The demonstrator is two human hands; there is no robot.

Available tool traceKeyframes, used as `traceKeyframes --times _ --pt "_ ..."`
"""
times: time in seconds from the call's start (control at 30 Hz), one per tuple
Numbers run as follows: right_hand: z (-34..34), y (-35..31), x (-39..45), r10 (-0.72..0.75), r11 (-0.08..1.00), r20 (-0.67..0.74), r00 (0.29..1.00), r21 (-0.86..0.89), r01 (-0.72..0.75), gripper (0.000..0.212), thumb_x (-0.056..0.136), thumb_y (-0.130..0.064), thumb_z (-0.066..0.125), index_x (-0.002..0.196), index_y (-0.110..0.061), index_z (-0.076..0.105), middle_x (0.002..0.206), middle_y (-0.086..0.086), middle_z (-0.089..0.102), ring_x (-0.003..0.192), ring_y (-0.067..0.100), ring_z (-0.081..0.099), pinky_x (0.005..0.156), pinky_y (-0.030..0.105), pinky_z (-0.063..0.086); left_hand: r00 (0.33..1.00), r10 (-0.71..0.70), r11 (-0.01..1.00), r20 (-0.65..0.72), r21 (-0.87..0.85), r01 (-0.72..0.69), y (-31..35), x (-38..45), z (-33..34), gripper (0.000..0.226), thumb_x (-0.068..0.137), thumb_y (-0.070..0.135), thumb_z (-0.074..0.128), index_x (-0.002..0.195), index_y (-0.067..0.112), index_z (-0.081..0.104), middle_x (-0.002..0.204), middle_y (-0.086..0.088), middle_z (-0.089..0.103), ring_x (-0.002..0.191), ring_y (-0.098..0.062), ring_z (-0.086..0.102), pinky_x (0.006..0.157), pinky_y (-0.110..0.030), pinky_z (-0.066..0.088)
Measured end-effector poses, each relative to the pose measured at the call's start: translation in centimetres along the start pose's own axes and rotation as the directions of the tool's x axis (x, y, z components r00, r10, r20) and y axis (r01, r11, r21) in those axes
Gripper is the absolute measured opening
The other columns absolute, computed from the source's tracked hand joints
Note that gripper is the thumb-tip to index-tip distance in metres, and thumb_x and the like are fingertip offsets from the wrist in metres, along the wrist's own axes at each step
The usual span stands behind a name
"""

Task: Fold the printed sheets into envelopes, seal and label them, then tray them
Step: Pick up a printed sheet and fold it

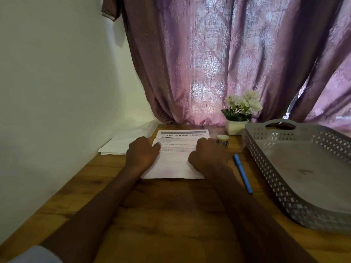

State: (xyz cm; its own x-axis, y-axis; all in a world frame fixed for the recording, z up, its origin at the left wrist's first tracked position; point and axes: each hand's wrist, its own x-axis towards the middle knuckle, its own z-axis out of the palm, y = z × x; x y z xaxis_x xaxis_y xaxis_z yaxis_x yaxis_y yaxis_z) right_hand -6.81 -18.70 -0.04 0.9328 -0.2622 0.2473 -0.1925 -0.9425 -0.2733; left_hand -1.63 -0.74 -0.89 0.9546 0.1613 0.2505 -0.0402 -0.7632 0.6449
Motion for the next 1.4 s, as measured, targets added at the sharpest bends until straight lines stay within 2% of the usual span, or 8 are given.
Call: traceKeyframes --times 0.13,0.27,0.5,0.77,0.87,1.03,1.17,1.4 --pt "0.4 -0.2 0.1 -0.005 0.997 0.006 1.000 -0.075 0.006 0.032 0.090 -0.030 0.054 0.119 -0.017 0.058 0.123 0.010 0.058 0.117 0.037 0.057 0.099 0.045 0.048 0.991 -0.128 0.984 0.038 -0.123 0.131 0.2 2.0 -0.1 0.061 0.089 0.056 0.072 0.119 0.003 0.065 0.122 -0.016 0.069 0.111 -0.035 0.065 0.085 -0.038 0.050" --pt "0.7 0.1 0.6 0.000 0.998 0.020 1.000 -0.058 0.001 0.029 0.092 -0.029 0.055 0.118 -0.016 0.057 0.124 0.010 0.056 0.118 0.038 0.056 0.098 0.047 0.049 0.977 -0.172 0.930 0.125 -0.306 0.203 1.5 4.0 -0.7 0.071 0.081 0.040 0.086 0.132 0.001 0.056 0.130 -0.015 0.063 0.115 -0.033 0.062 0.087 -0.036 0.053" --pt "1.3 0.2 1.2 -0.013 0.999 0.039 0.999 -0.047 0.015 0.028 0.091 -0.031 0.056 0.115 -0.015 0.059 0.122 0.013 0.056 0.116 0.041 0.056 0.097 0.053 0.050 0.979 -0.163 0.856 0.119 -0.476 0.200 -0.3 4.8 0.4 0.033 0.079 0.025 0.089 0.090 0.003 0.066 0.100 -0.012 0.074 0.091 -0.030 0.072 0.064 -0.030 0.050" --pt "0.9 -0.2 0.5 -0.024 0.999 0.001 1.000 -0.043 0.024 0.029 0.086 -0.037 0.052 0.104 -0.015 0.061 0.110 0.012 0.059 0.104 0.039 0.060 0.090 0.049 0.054 0.983 -0.146 0.764 0.109 -0.618 0.182 -0.4 4.5 1.0 0.022 0.078 0.014 0.090 0.084 0.004 0.072 0.092 -0.010 0.079 0.083 -0.027 0.077 0.085 -0.049 0.063" --pt "0.5 -0.3 0.2 -0.002 1.000 -0.012 1.000 -0.026 0.001 0.031 0.084 -0.039 0.050 0.103 -0.017 0.062 0.110 0.011 0.060 0.105 0.037 0.061 0.090 0.048 0.053 0.984 -0.171 0.786 0.051 -0.595 0.167 -0.2 4.3 0.9 0.021 0.075 0.015 0.092 0.078 0.014 0.071 0.096 -0.009 0.079 0.086 -0.026 0.076 0.086 -0.046 0.063" --pt "0.7 0.0 0.3 0.020 0.999 -0.044 0.999 -0.033 -0.022 0.026 0.090 -0.039 0.054 0.104 -0.019 0.062 0.111 0.009 0.059 0.106 0.034 0.060 0.089 0.047 0.053 0.985 -0.159 0.882 -0.059 -0.458 0.115 0.3 4.3 0.9 0.038 0.078 0.023 0.090 0.110 0.007 0.077 0.116 -0.010 0.075 0.105 -0.029 0.071 0.095 -0.040 0.057" --pt "0.5 0.3 0.5 0.023 0.999 -0.022 1.000 -0.034 -0.023 0.030 0.092 -0.040 0.056 0.111 -0.018 0.065 0.116 0.009 0.060 0.108 0.032 0.060 0.090 0.044 0.053 0.988 -0.072 0.958 -0.134 -0.286 0.031 0.7 4.0 0.7 0.032 0.085 0.027 0.085 0.109 0.009 0.076 0.117 -0.009 0.074 0.103 -0.028 0.070 0.077 -0.029 0.042" --pt "0.7 0.3 0.5 0.020 0.999 -0.018 1.000 -0.049 -0.021 0.030 0.093 -0.038 0.054 0.112 -0.016 0.059 0.124 0.013 0.055 0.116 0.036 0.055 0.094 0.048 0.050 0.978 0.086 0.977 -0.188 -0.178 -0.120 0.6 4.8 0.8 0.024 0.088 0.028 0.083 0.106 0.015 0.075 0.114 -0.008 0.073 0.100 -0.024 0.067 0.074 -0.024 0.040"
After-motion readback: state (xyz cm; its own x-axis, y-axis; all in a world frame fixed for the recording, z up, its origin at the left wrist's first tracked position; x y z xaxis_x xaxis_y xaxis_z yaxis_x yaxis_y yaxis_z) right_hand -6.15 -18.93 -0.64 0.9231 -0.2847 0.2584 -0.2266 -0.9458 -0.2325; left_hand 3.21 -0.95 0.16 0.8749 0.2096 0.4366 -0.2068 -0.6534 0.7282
